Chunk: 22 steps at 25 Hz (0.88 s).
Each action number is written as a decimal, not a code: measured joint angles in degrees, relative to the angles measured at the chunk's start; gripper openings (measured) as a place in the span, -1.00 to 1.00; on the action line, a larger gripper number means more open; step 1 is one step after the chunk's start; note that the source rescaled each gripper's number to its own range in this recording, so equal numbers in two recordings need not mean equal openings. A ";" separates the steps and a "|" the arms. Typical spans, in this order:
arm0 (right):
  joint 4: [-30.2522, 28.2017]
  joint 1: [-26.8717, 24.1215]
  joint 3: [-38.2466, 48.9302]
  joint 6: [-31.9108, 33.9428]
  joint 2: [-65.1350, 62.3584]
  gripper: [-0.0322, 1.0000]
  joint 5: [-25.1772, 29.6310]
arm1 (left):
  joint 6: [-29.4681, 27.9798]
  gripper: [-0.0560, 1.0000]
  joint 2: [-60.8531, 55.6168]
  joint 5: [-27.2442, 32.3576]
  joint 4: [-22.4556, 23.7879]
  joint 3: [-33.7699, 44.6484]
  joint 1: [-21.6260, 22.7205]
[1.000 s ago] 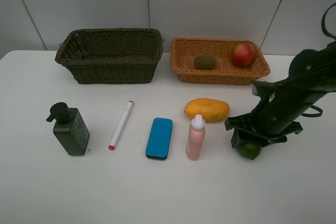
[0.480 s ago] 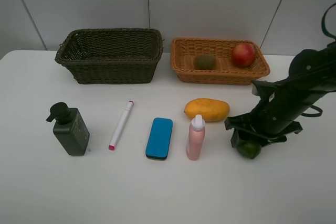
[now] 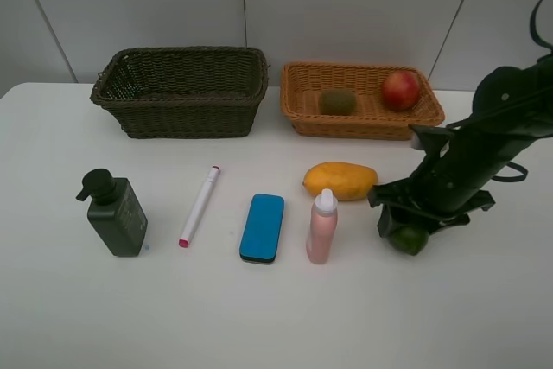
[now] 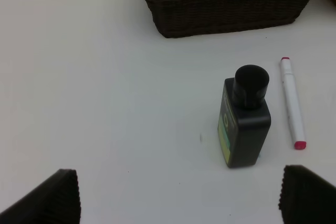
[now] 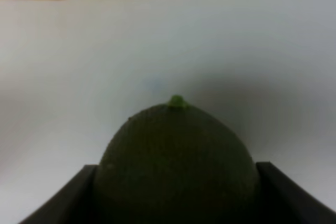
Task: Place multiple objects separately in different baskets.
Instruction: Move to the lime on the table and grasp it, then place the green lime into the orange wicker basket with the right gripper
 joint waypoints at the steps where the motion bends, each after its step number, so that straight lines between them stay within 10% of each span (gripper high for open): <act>1: -0.06 0.00 -1.23 -0.06 0.00 -0.70 1.24 | 0.00 1.00 0.00 0.00 0.00 0.00 0.00; 13: -3.26 0.00 -18.21 -0.39 0.02 -0.70 14.14 | 0.00 1.00 0.00 0.00 0.00 0.00 0.00; 22: -9.75 0.00 -28.38 -0.74 0.07 -0.70 9.61 | 0.00 1.00 0.00 0.00 0.00 0.00 0.00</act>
